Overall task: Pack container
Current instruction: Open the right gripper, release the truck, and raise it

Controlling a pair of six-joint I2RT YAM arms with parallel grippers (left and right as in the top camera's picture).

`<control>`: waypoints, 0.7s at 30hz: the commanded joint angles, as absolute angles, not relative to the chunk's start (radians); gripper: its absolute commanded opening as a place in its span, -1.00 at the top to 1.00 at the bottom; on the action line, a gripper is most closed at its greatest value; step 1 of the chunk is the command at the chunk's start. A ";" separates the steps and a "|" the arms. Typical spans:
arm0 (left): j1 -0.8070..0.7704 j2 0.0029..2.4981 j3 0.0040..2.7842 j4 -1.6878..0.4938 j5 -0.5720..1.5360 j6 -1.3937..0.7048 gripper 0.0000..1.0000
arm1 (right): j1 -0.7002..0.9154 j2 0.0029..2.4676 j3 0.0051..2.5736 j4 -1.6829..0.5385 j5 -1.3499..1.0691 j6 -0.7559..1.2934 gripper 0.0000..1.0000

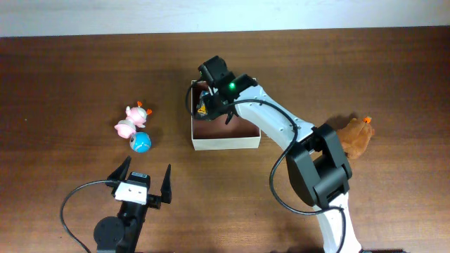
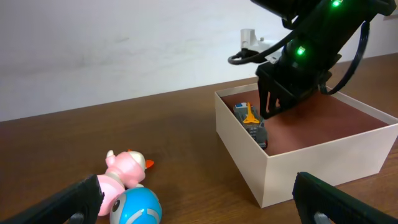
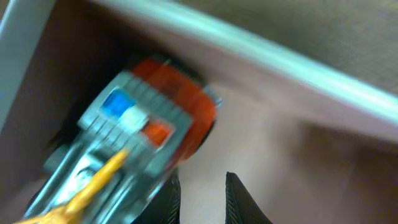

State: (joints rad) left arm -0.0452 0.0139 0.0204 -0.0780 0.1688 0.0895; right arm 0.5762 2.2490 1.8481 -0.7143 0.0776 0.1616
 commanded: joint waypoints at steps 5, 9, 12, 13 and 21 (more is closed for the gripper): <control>-0.040 0.006 0.015 -0.077 0.176 0.103 -0.99 | 0.509 2.252 1.842 -0.664 0.089 0.177 0.61; -0.040 0.006 0.015 -0.077 0.176 0.103 -1.00 | 0.506 2.268 1.842 -0.644 0.080 0.177 0.60; -0.040 0.006 0.015 -0.077 0.176 0.103 -0.99 | 0.509 2.281 1.842 -0.632 0.042 0.177 0.62; -0.040 0.006 0.015 -0.077 0.177 0.103 -0.99 | 0.510 2.282 1.842 -0.629 0.028 0.177 0.63; -0.040 0.006 0.015 -0.077 0.176 0.103 -0.99 | 0.517 2.283 1.842 -0.593 -0.111 0.176 0.71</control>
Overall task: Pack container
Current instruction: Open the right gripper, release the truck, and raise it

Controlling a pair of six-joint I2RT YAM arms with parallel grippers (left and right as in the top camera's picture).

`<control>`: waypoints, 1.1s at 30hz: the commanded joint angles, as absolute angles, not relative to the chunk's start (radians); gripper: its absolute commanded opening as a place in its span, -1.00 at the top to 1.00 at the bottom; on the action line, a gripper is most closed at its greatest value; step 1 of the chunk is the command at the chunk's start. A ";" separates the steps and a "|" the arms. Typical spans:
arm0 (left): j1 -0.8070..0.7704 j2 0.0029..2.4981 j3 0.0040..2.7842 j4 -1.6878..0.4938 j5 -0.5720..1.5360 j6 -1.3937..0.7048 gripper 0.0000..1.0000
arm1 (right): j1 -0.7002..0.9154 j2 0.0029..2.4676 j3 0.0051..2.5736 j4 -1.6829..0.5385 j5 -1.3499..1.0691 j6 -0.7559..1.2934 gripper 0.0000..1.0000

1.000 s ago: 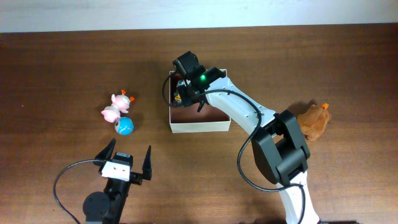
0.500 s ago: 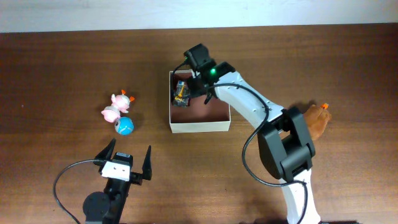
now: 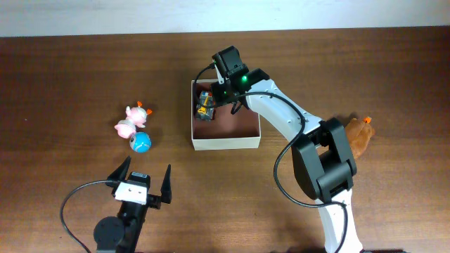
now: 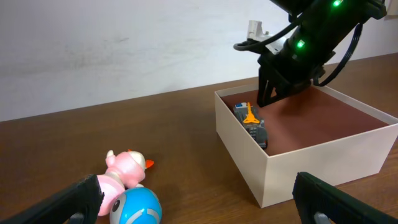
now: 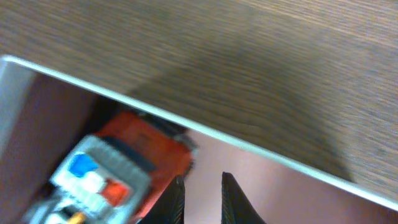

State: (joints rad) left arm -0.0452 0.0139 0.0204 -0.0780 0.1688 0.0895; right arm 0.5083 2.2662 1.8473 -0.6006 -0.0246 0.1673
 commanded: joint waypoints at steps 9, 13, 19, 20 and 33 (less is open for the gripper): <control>-0.040 0.006 0.015 -0.077 0.177 0.103 -0.99 | 0.517 2.283 1.842 -0.560 -0.220 0.150 0.73; -0.040 0.006 0.015 -0.077 0.176 0.103 -0.99 | 0.515 2.283 1.842 -0.560 -0.214 0.146 0.72; -0.040 0.006 0.015 -0.077 0.176 0.103 -0.99 | 0.509 2.282 1.849 -0.579 -0.172 0.147 0.25; -0.040 0.006 0.015 -0.077 0.177 0.103 -0.99 | 0.508 2.282 1.856 -0.589 -0.171 0.147 0.14; -0.040 0.006 0.015 -0.077 0.176 0.103 -0.99 | 0.503 2.282 2.032 -0.891 0.066 0.214 -0.04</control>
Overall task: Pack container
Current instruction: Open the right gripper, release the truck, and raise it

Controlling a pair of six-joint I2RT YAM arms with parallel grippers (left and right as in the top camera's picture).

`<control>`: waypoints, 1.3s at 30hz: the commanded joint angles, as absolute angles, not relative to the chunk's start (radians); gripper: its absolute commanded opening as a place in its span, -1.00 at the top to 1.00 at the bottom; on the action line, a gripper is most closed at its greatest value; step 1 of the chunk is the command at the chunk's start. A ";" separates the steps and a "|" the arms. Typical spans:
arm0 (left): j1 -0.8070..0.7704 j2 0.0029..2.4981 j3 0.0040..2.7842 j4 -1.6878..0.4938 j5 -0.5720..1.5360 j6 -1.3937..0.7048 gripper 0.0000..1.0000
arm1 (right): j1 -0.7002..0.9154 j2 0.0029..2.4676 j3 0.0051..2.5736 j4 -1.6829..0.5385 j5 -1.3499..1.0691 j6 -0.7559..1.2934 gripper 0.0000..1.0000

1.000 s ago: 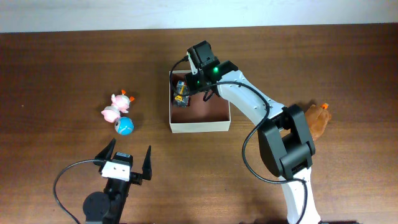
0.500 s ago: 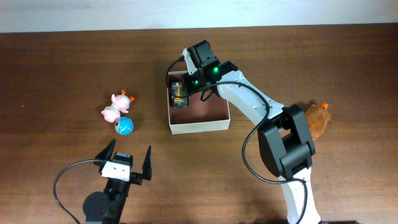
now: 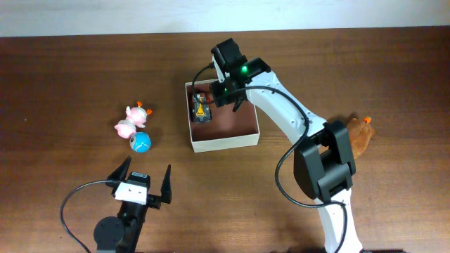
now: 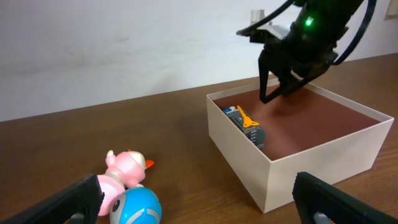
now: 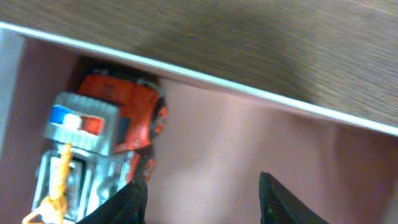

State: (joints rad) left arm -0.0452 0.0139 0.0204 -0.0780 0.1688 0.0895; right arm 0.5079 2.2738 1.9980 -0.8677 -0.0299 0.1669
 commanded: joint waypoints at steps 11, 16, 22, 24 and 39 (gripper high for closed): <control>-0.040 0.006 0.015 -0.077 0.177 0.103 -0.99 | 0.460 2.282 2.032 -0.974 0.125 0.334 0.10; -0.040 0.006 0.015 -0.077 0.176 0.103 -0.99 | 0.435 2.282 2.032 -0.997 0.127 0.375 0.17; -0.040 0.006 0.015 -0.077 0.176 0.103 -0.99 | 0.431 2.282 2.032 -1.010 0.145 0.458 0.20; -0.040 0.006 0.015 -0.077 0.177 0.103 -0.99 | 0.431 2.282 2.032 -1.015 0.148 0.491 0.21; -0.040 0.006 0.015 -0.077 0.176 0.103 -0.99 | 0.430 2.282 2.032 -1.064 0.196 0.646 0.25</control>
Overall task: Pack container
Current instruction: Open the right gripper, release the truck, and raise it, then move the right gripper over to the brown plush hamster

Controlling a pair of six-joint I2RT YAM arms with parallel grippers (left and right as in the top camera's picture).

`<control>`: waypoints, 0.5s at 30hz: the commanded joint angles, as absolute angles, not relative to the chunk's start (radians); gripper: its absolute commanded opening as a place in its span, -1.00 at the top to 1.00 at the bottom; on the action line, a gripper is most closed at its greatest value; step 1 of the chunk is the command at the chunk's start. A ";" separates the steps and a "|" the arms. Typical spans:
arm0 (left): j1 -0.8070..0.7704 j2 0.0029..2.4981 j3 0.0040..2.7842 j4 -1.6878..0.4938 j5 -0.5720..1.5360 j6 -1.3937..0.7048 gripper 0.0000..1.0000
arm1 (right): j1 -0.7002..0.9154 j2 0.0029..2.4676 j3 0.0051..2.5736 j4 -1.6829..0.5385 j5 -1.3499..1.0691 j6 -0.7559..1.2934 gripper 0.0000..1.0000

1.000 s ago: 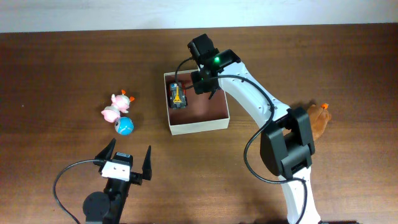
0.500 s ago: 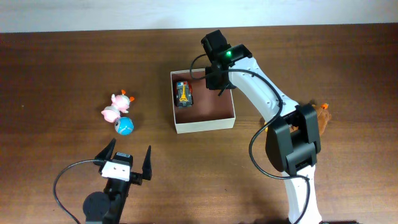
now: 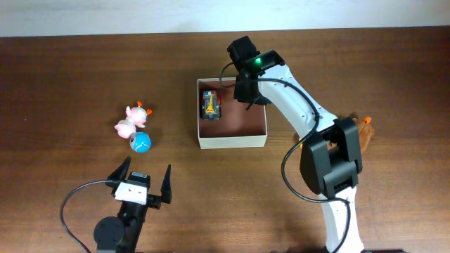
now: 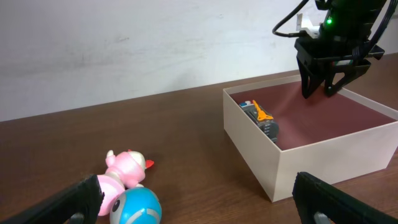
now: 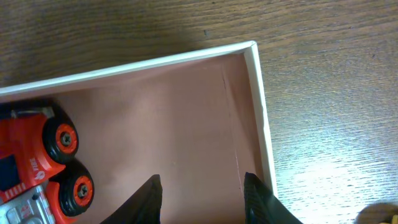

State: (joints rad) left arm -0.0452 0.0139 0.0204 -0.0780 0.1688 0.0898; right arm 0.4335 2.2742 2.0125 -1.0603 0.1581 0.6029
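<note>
A white box with a red-brown floor (image 3: 232, 141) stands mid-table, also seen in the left wrist view (image 4: 323, 155). An orange and grey toy truck (image 3: 210, 105) lies along its left wall. My right gripper (image 3: 246, 90) hangs open and empty over the box's far right corner (image 5: 258, 112), with the truck's wheels (image 5: 37, 162) at the left of its view. A pink toy (image 3: 130, 119) and a blue ball (image 3: 140, 143) lie left of the box. My left gripper (image 3: 144, 181) rests open near the front edge, facing the toys (image 4: 124, 168).
A brown plush toy (image 3: 360, 133) with an orange tip lies at the right, partly behind my right arm. A pale wall runs along the table's far edge. Cables trail from both arms.
The box has shifted to the right and now sits square. My right gripper, still open, has gone from beside the truck to the box's far right corner. The left arm has not moved.
My right gripper was nearly shut, low in the box by the truck. Then it was at the far wall, still nearly shut. Then it stood open and the box sat skewed to the left. Now the box lies further right, the truck still inside.
</note>
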 commanded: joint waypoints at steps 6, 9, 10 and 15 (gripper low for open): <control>-0.040 0.006 0.015 -0.077 0.176 0.103 -0.99 | 0.430 2.282 2.032 -1.069 0.200 0.661 0.25; -0.040 0.006 0.015 -0.077 0.176 0.103 -0.99 | 0.432 2.281 2.041 -1.043 0.134 0.549 0.12; -0.040 0.006 0.015 -0.077 0.176 0.103 -0.99 | 0.432 2.278 2.053 -1.044 0.112 0.524 0.08; -0.040 0.006 0.015 -0.077 0.177 0.103 -0.99 | 0.432 2.240 2.164 -1.129 0.029 0.453 -0.09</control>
